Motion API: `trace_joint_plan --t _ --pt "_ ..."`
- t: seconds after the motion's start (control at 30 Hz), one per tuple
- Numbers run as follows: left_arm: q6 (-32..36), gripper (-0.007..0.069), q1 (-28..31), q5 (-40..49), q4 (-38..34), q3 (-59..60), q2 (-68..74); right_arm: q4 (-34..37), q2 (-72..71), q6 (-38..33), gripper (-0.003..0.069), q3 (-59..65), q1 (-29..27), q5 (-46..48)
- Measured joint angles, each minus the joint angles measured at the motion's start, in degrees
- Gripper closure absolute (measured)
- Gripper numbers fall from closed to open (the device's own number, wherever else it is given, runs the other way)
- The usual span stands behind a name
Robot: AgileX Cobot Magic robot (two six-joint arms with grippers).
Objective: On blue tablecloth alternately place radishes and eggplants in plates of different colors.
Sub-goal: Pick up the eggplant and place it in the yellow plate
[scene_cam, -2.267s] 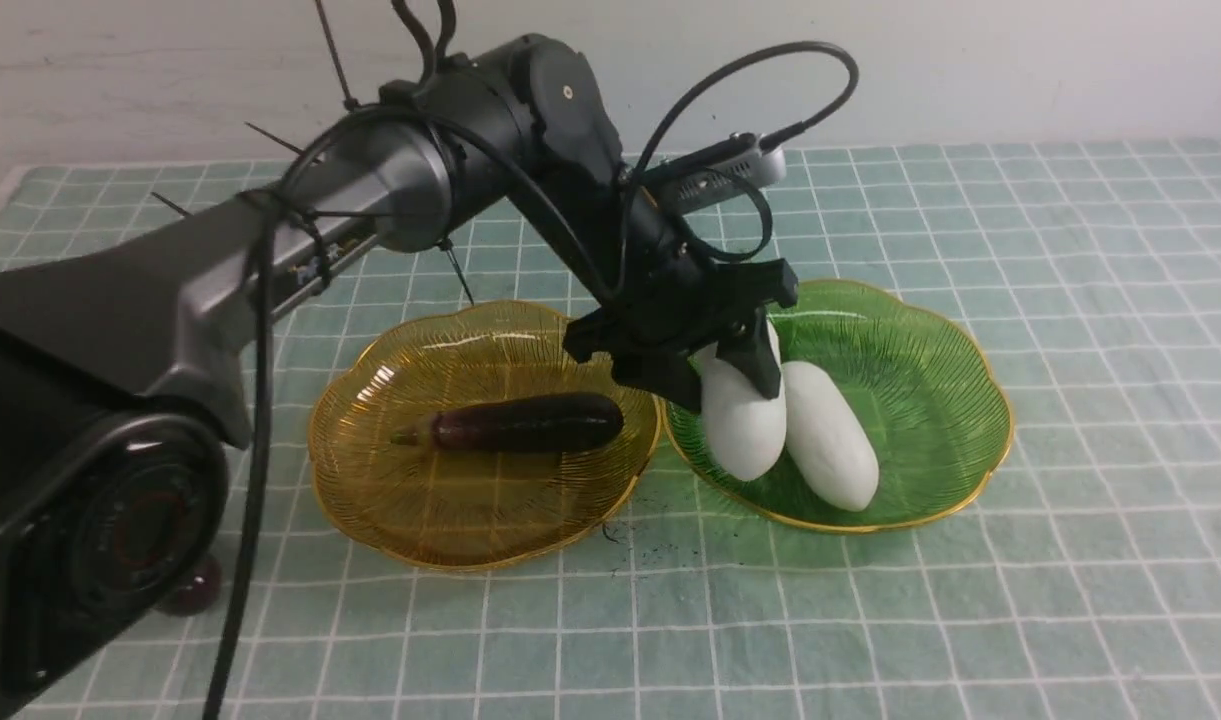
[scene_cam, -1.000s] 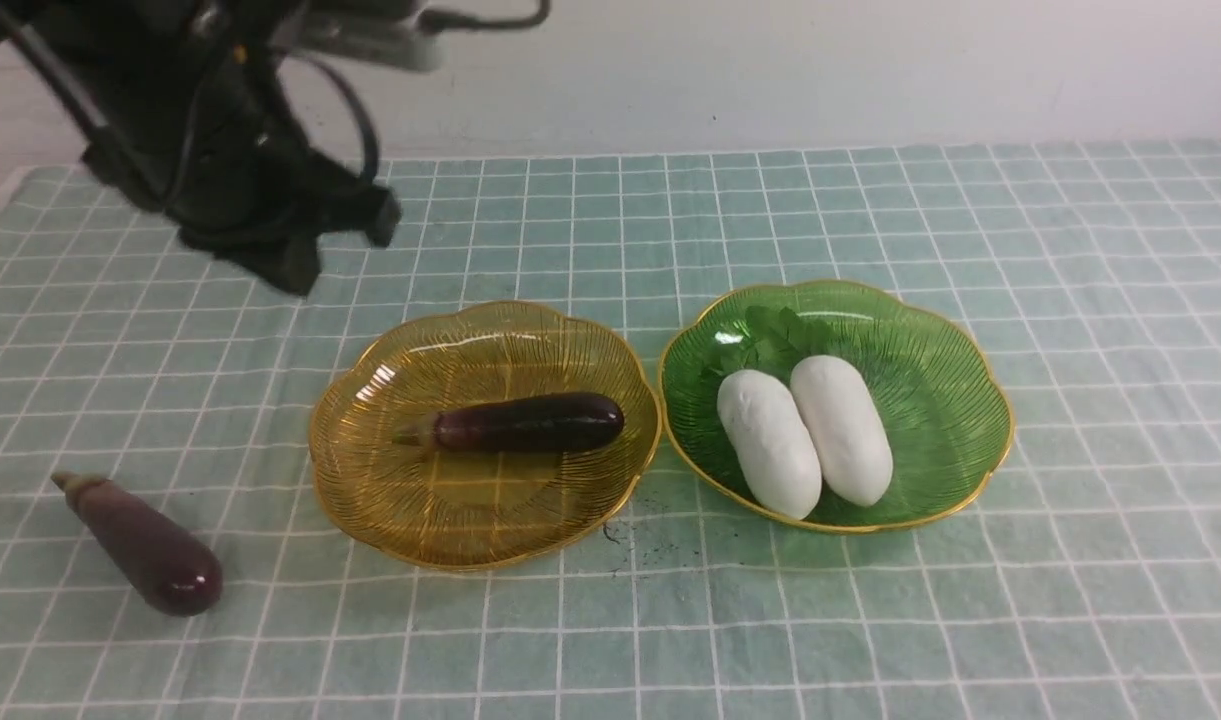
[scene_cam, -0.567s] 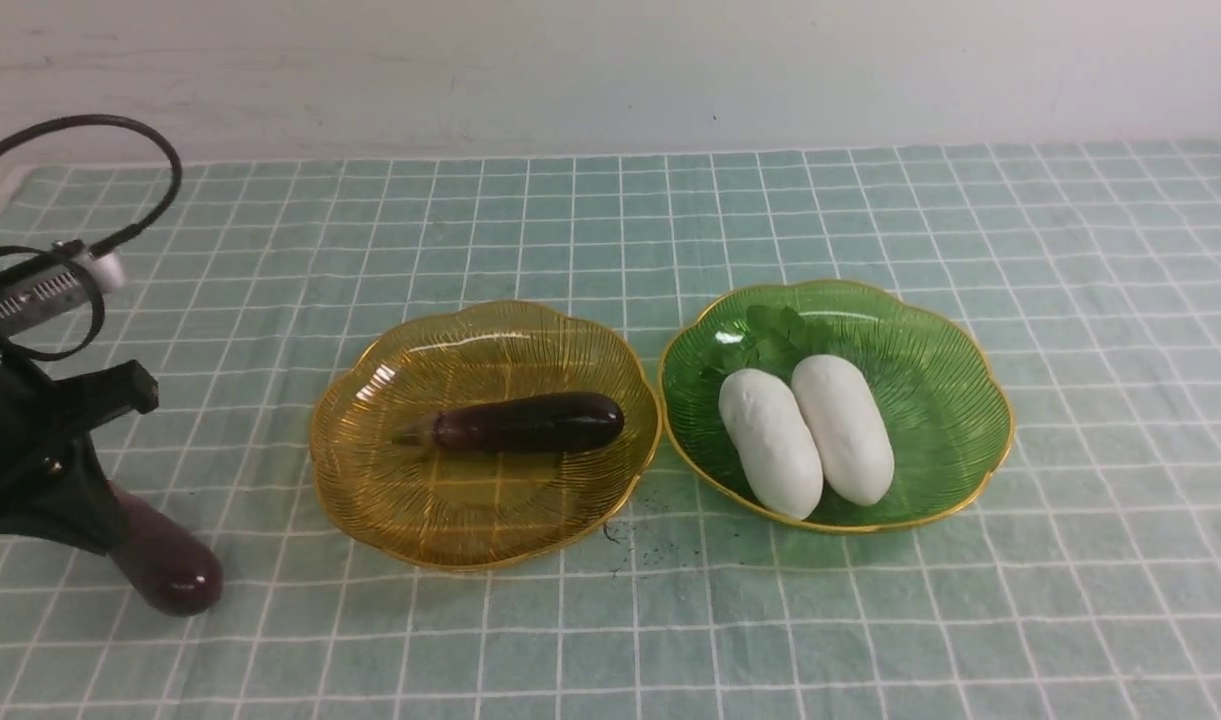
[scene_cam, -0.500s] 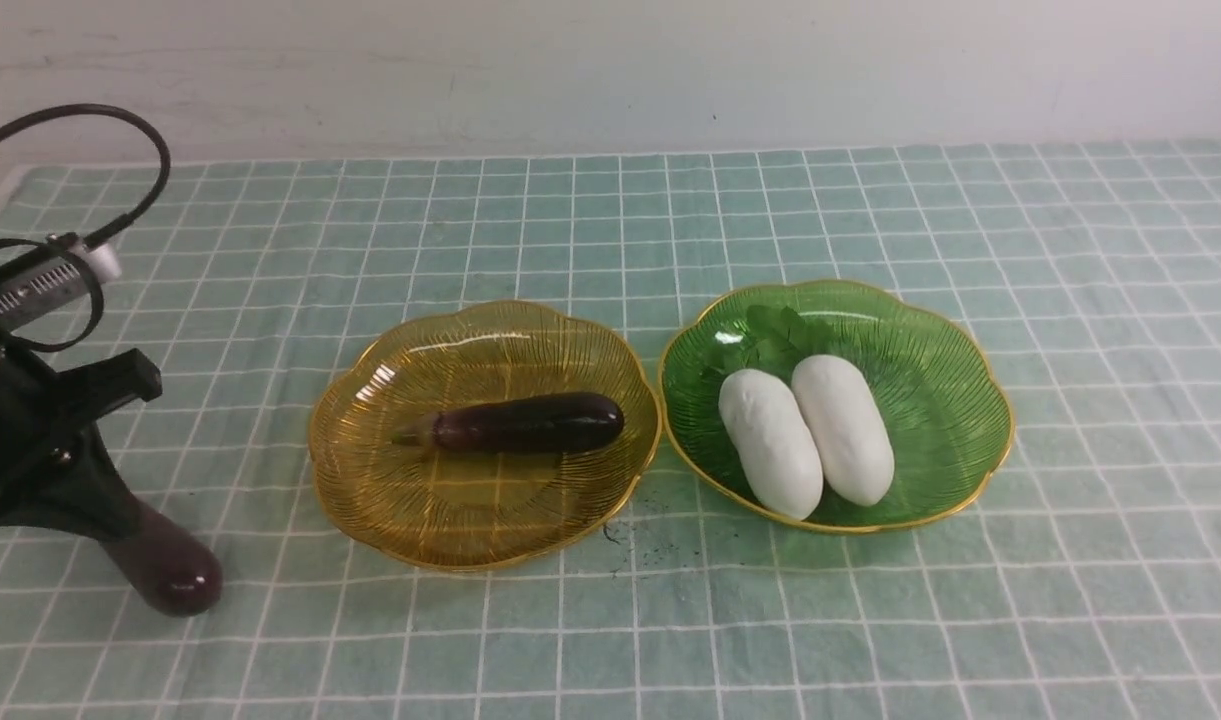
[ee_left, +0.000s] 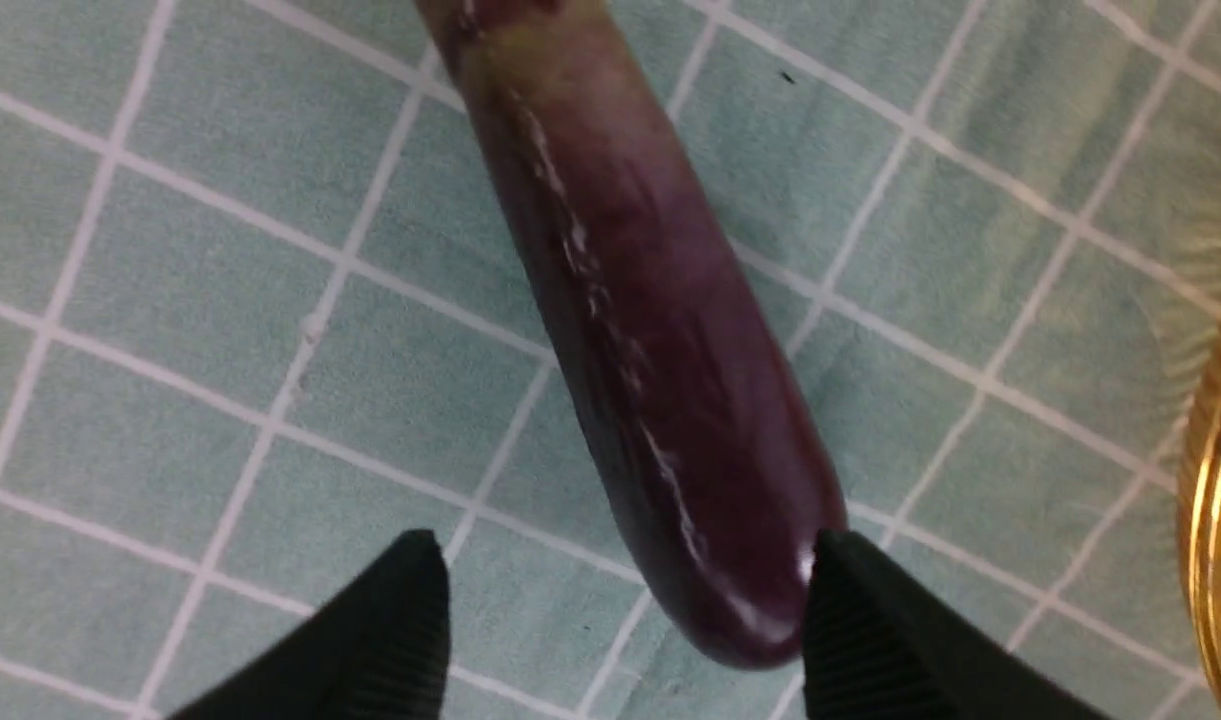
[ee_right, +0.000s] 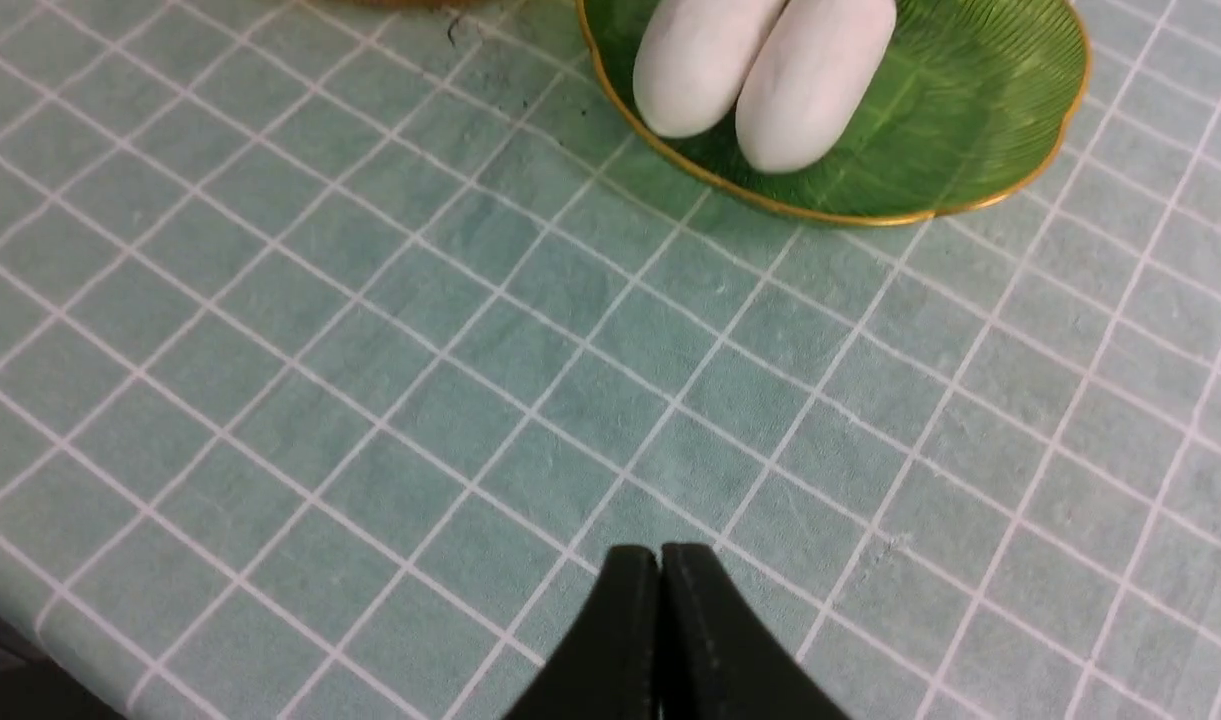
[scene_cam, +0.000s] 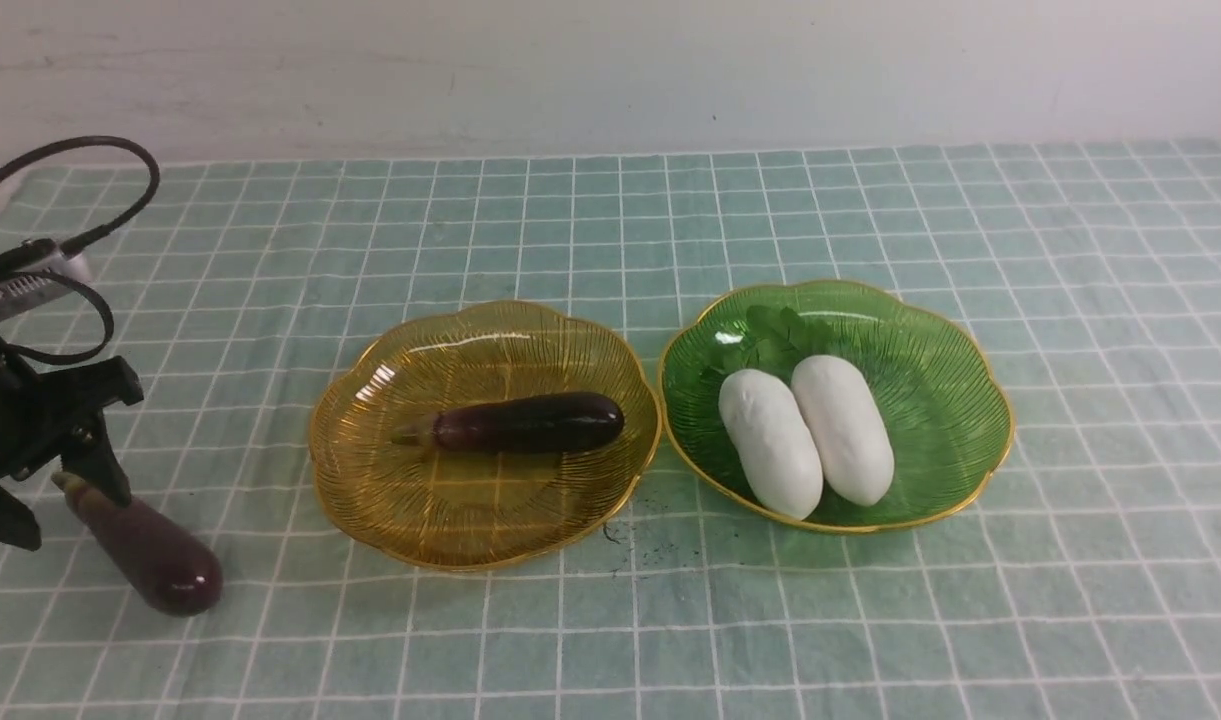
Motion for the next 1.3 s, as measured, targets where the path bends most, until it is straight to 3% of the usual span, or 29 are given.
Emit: trace_joint_plan --t 0.13,0.47,0.57,0.8,0.97,1.2,1.3 --pt "-1.13 0.0146 0.00 -1.12 -1.05 0.00 3.95 0.00 0.00 0.00 0.0674 2.93 0.00 -1.58" --pt "-0.66 0.0162 -0.19 -1.73 -5.19 -0.19 11.41 0.05 0.00 1.82 0.0674 3.66 0.00 -3.13" --pt "2.47 0.0245 -0.13 0.48 -3.85 -0.14 12.29 0.16 0.00 3.20 0.0674 3.66 0.00 -3.08" --pt "8.88 0.0244 -0.13 6.63 -0.78 -2.20 9.00 0.29 0.05 4.51 0.0674 3.66 0.00 -2.79" --pt "11.18 0.0244 -0.35 8.84 -4.88 -3.99 1.17 0.72 0.05 4.59 0.0674 3.66 0.00 -2.79" --pt "18.81 0.0244 -7.51 6.86 -14.83 -4.33 -6.44 0.90 0.05 4.65 0.0674 3.66 0.00 -3.07" --pt "19.89 0.0244 -15.70 3.40 -18.18 -4.33 -5.64 1.44 0.05 4.65 0.0674 3.66 0.00 -3.92"
